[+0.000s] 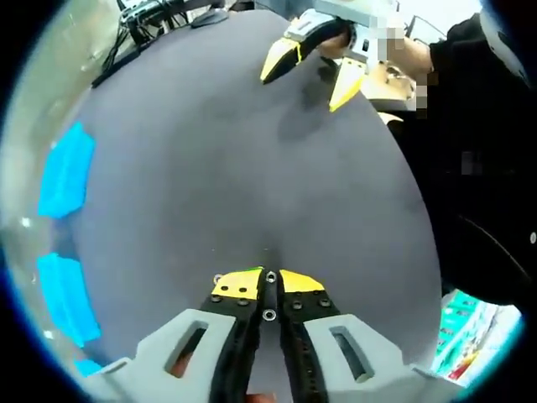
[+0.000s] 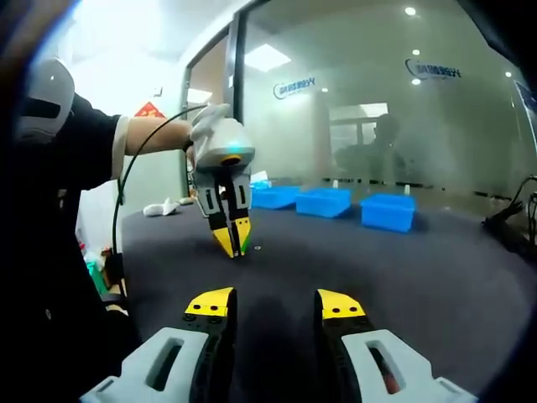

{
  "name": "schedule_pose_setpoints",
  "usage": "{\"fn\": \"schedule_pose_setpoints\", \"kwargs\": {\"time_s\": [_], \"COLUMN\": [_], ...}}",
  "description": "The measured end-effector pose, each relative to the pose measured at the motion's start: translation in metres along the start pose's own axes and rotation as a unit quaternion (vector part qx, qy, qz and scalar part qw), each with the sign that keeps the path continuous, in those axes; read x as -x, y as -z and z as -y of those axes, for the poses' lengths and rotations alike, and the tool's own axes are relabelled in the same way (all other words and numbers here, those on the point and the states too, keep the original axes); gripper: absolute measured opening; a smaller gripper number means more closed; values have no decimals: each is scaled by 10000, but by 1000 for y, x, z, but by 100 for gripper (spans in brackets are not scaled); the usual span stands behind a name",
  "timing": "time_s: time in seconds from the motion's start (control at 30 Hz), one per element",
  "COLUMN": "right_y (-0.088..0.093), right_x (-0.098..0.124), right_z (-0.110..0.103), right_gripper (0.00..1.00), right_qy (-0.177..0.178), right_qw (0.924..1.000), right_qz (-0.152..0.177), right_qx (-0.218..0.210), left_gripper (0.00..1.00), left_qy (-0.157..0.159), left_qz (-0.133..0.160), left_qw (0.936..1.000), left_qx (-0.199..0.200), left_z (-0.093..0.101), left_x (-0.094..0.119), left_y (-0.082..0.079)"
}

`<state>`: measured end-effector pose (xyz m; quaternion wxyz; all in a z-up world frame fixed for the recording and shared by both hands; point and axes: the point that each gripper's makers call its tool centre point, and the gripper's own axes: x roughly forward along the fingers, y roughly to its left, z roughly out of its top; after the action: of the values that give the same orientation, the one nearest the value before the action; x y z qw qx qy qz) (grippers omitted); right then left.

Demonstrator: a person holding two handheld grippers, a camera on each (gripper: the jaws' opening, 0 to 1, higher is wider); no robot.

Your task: Sort the screws, nuts, and washers into the corresponding bins

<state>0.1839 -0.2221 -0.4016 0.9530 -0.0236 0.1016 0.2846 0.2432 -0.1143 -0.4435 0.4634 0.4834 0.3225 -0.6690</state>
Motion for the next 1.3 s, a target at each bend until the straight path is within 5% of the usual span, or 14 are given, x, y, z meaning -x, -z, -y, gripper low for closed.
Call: {"fn": "schedule_pose_setpoints", "kwargs": {"time_s": [0.2, 0.5, 0.8, 0.97, 1.03, 1.13, 1.3], "right_y": [0, -3, -12, -17, -19, -22, -27], "right_x": [0, -3, -9, -13, -14, -16, -19], "right_z": [1, -3, -11, -16, -18, -21, -26], "right_gripper": [33, 33, 33, 33, 33, 33, 33], "right_qy": [2, -44, -94, -166, -184, -201, -228], "right_qw": [10000, 10000, 9998, 9996, 9995, 9994, 9992], "right_qz": [-1, -11, 8, 1, 3, 16, 37], "right_qx": [4, 60, 173, 240, 262, 289, 339], "left_gripper": [5, 3, 3, 3, 3, 3, 3], "left_qy": [-35, -345, -1001, -1481, -1762, -2052, -2729], "left_qz": [56, 568, 1555, 2087, 2213, 2486, 3066], "left_qw": [10000, 9975, 9803, 9615, 9534, 9381, 8955], "left_qx": [67, 256, 691, 1003, 1044, 1268, 1722], "left_z": [-1, 2, 20, 38, 30, 33, 29], "left_x": [1, 15, 42, 54, 64, 73, 95], "left_y": [-1, -7, -14, -11, 5, 9, 24]}}
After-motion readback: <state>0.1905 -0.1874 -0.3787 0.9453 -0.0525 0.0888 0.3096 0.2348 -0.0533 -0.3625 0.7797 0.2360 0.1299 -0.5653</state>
